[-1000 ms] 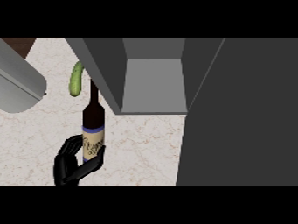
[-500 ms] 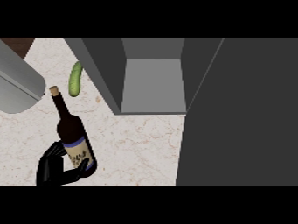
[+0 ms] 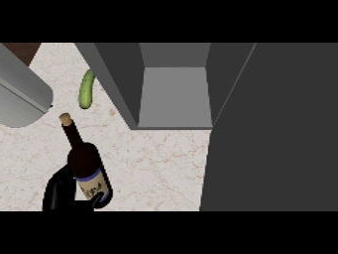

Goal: Pick up the wine, place it into the cabinet and close the cabinet

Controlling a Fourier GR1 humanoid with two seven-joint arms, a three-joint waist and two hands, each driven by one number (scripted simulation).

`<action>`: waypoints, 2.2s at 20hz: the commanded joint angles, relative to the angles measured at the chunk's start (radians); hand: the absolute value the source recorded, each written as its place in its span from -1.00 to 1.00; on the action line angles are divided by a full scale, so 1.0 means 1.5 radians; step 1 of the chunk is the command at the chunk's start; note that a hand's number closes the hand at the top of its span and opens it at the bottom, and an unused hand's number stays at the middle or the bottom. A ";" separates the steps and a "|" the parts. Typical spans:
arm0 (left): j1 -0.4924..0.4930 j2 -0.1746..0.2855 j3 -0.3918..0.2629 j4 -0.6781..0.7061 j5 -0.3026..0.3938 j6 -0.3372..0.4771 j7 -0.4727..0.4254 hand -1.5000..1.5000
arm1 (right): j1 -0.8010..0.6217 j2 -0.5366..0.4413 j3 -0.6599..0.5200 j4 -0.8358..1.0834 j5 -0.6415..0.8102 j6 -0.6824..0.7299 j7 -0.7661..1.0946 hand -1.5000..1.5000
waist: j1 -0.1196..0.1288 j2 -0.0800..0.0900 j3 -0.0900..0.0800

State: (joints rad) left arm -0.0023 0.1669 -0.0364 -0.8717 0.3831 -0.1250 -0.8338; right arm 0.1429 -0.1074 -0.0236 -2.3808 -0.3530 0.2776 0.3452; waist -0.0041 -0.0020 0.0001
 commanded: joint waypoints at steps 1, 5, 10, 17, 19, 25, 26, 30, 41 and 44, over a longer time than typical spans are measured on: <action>0.010 0.005 -0.007 -0.065 0.001 -0.006 0.042 1.00 | -0.024 0.010 0.024 -0.097 -0.008 -0.053 0.074 -1.00 | 0.003 0.000 0.000; 0.074 -0.009 -0.037 -0.208 -0.008 0.035 0.101 1.00 | -0.009 0.011 0.031 -0.109 0.007 -0.050 0.078 -1.00 | 0.003 0.000 0.000; 0.102 -0.032 -0.086 -0.375 -0.030 0.110 0.213 1.00 | -0.042 -0.018 -0.030 -0.054 -0.052 -0.035 0.066 -1.00 | 0.004 0.000 0.000; 0.137 -0.049 -0.128 -0.532 -0.064 0.179 0.311 1.00 | 0.006 0.003 -0.005 -0.074 -0.022 -0.022 0.037 -1.00 | 0.002 0.000 0.000; 0.112 -0.060 -0.137 -0.517 -0.082 0.195 0.327 1.00 | 0.044 -0.012 -0.045 -0.079 -0.058 0.005 0.017 -1.00 | -0.001 0.000 0.000; 0.055 -0.102 -0.172 -0.545 -0.130 0.254 0.394 1.00 | 0.007 0.027 -0.001 -0.036 0.016 -0.014 -0.004 -1.00 | 0.001 0.001 0.000; 0.041 -0.104 -0.160 -0.536 -0.122 0.253 0.415 1.00 | -0.010 -0.003 -0.046 -0.040 -0.045 -0.014 0.029 -1.00 | 0.001 0.001 0.000; -0.031 -0.111 -0.190 -0.553 -0.145 0.322 0.471 1.00 | 0.020 -0.003 -0.061 -0.039 -0.044 0.012 0.002 -1.00 | -0.001 0.001 0.000; -0.230 -0.111 -0.242 -0.335 -0.125 0.470 0.436 1.00 | -0.016 -0.030 -0.113 -0.006 -0.075 0.026 0.003 -1.00 | -0.005 0.002 0.000; -0.227 -0.111 -0.259 -0.301 -0.137 0.478 0.429 1.00 | -0.012 -0.027 -0.115 -0.002 -0.074 0.044 -0.012 -1.00 | -0.004 0.001 0.000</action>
State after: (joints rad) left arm -0.2948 0.0007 -0.3873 -1.4059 0.1888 0.5322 -0.1689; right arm 0.1230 -0.1325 -0.1629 -2.3555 -0.3787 0.3256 0.3148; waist -0.0099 0.0001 0.0000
